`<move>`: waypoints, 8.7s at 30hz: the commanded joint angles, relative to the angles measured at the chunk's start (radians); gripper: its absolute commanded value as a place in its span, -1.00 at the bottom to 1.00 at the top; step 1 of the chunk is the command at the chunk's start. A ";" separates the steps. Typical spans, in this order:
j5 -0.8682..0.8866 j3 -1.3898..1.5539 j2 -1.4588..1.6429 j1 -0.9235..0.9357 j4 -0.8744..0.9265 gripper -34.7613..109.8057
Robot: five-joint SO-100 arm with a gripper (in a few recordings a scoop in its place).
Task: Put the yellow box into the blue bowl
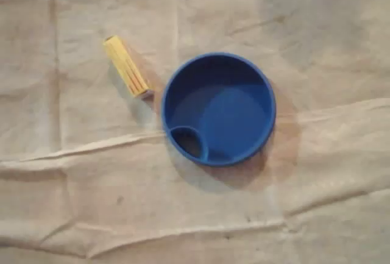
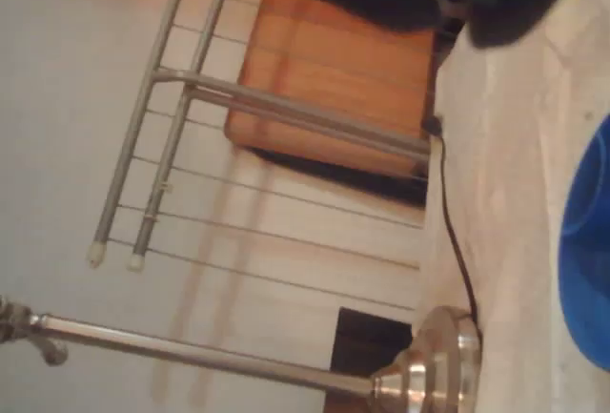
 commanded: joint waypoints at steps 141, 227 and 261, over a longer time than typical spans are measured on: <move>-2.714 -1.462 -2.353 0.928 -0.238 0.16; -2.603 -1.463 -2.681 0.877 -0.494 0.16; -2.434 -1.463 -2.671 0.885 -0.486 -0.52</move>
